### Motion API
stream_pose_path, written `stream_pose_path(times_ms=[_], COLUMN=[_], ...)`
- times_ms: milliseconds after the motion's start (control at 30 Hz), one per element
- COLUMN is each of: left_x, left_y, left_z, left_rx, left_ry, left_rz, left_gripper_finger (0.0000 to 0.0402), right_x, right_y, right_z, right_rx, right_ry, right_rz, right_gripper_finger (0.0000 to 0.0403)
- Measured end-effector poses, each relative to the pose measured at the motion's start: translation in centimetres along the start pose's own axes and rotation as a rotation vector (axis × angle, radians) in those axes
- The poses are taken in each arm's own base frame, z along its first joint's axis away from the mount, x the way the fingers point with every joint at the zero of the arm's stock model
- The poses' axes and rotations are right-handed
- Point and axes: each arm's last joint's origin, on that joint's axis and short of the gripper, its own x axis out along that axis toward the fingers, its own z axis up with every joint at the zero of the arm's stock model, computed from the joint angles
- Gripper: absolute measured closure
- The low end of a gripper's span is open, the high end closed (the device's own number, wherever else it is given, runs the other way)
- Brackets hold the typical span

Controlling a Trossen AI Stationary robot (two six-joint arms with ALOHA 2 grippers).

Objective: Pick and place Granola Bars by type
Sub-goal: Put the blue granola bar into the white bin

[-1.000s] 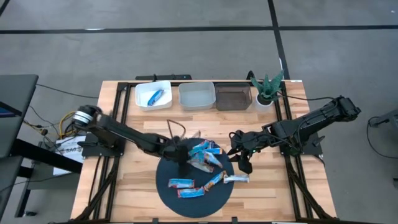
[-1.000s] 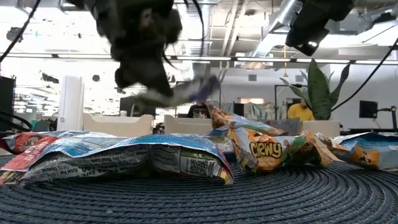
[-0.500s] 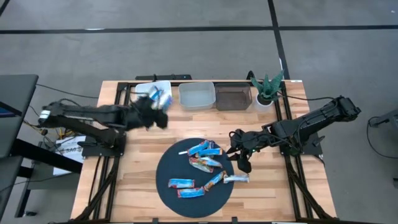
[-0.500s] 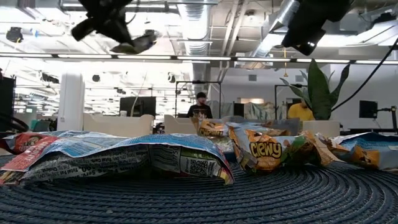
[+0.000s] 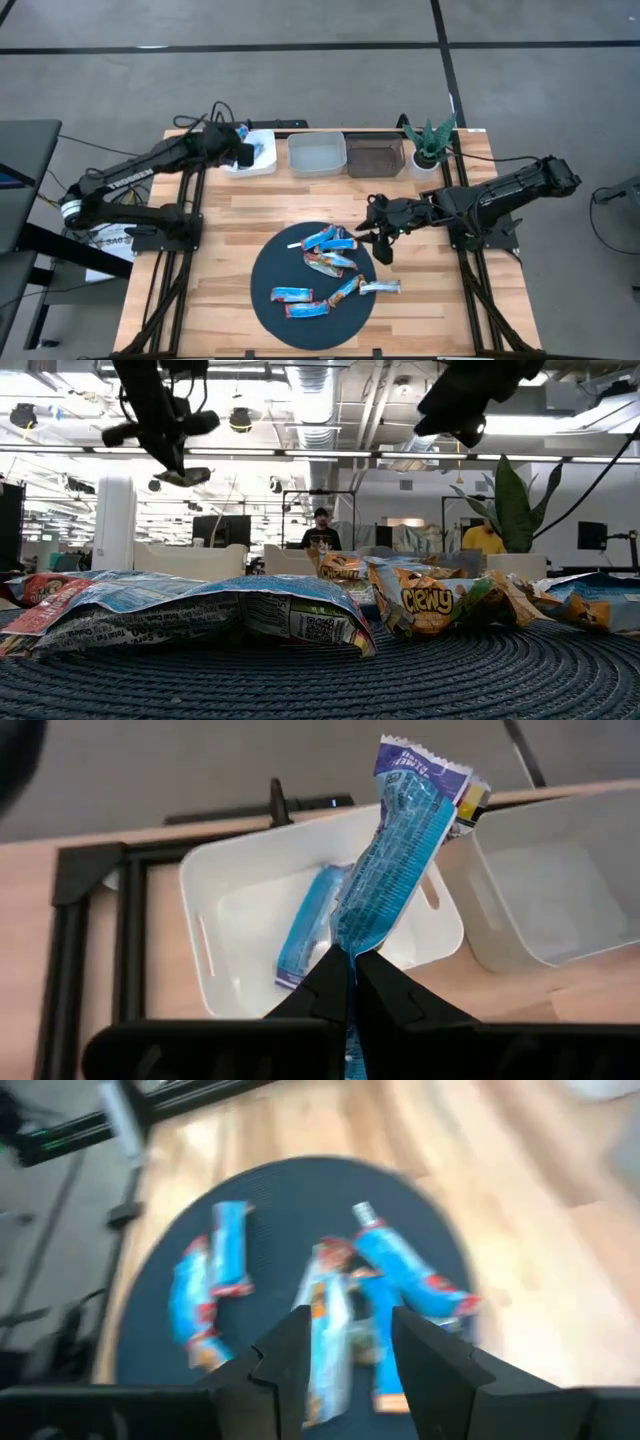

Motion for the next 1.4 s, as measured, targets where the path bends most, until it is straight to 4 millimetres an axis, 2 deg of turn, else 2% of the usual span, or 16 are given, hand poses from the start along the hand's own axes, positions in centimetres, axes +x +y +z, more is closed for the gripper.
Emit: stream_pose_path(times_ms=[233, 433, 600, 867, 1167, 1300, 1400], left_x=[3.9, 7.2, 8.9, 9.5, 9.6, 9.6, 9.4], left_y=[-0.1, -0.6, -0.4, 0.4, 0.6, 0.3, -0.7], left_z=[1.5, 1.9, 2.0, 2.2, 2.4, 2.3, 2.4], left_rx=[0.003, 0.011, 0.015, 0.075, 0.064, 0.114, 0.163], left_ry=[0.126, 0.183, 0.206, 0.211, 0.218, 0.258, 0.275], left_rz=[-0.04, -0.032, 0.023, 0.063, 0.059, -0.04, -0.215], left_gripper_finger=[0.0401, 0.0401, 0.0401, 0.0376, 0.029, 0.0271, 0.0272], right_x=[-0.1, -0.1, -0.2, -0.3, -0.3, -0.2, -0.2], right_y=[-1.6, -2.3, -3.0, -3.5, -3.7, -3.7, -3.7], right_z=[0.8, 2.1, 2.7, 2.8, 2.9, 2.9, 2.9], right_rx=[0.016, -0.004, 0.011, 0.022, 0.009, 0.009, 0.009], right_ry=[-0.124, -0.22, -0.267, -0.271, -0.269, -0.268, -0.268], right_rz=[-0.277, -0.295, -0.326, -0.346, -0.353, -0.351, -0.35], right_gripper_finger=[0.0272, 0.0272, 0.0272, 0.0272, 0.0272, 0.0272, 0.0272])
